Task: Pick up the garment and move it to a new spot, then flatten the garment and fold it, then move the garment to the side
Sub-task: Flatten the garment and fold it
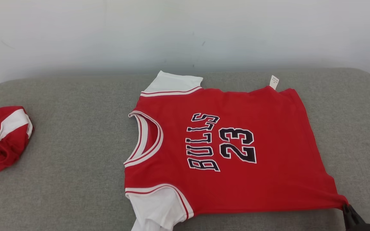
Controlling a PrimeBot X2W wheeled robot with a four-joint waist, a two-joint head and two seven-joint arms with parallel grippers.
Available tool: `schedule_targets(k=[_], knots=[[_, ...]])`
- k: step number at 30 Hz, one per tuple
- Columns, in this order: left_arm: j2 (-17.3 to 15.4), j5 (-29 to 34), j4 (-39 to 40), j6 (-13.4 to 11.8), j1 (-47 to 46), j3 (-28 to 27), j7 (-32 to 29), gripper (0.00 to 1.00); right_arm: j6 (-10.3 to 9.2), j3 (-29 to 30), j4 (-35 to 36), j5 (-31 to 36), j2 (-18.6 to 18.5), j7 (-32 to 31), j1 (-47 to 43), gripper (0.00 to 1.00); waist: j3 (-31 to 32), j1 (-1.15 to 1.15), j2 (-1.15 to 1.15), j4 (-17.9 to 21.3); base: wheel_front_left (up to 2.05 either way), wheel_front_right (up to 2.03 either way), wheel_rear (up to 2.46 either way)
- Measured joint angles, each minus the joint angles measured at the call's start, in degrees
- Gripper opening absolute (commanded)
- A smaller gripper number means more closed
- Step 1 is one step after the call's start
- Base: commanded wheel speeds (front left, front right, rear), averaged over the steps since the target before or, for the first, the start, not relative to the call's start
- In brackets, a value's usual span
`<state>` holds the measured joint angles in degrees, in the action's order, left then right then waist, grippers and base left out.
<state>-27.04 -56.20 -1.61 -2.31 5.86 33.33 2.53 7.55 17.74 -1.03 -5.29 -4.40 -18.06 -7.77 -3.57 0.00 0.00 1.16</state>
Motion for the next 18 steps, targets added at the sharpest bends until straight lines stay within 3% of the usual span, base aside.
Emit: schedule_targets(k=[6,18], knots=[[-1.68,1.48,-0.03,-1.47,0.40,0.63,-1.10,0.00,0.01,1.67,1.38,3.13,0.60,-0.58,-0.76,0.00,-0.59,0.00,0.00,0.48,0.00,0.00,0.00],[1.01,2.14,7.61,1.29,-4.20,-2.09,5.02,0.00,0.01,0.64,6.65,2.30,1.33,1.00,1.17,0.00,-1.01,0.00,0.00,0.45,0.00,0.00,0.00]])
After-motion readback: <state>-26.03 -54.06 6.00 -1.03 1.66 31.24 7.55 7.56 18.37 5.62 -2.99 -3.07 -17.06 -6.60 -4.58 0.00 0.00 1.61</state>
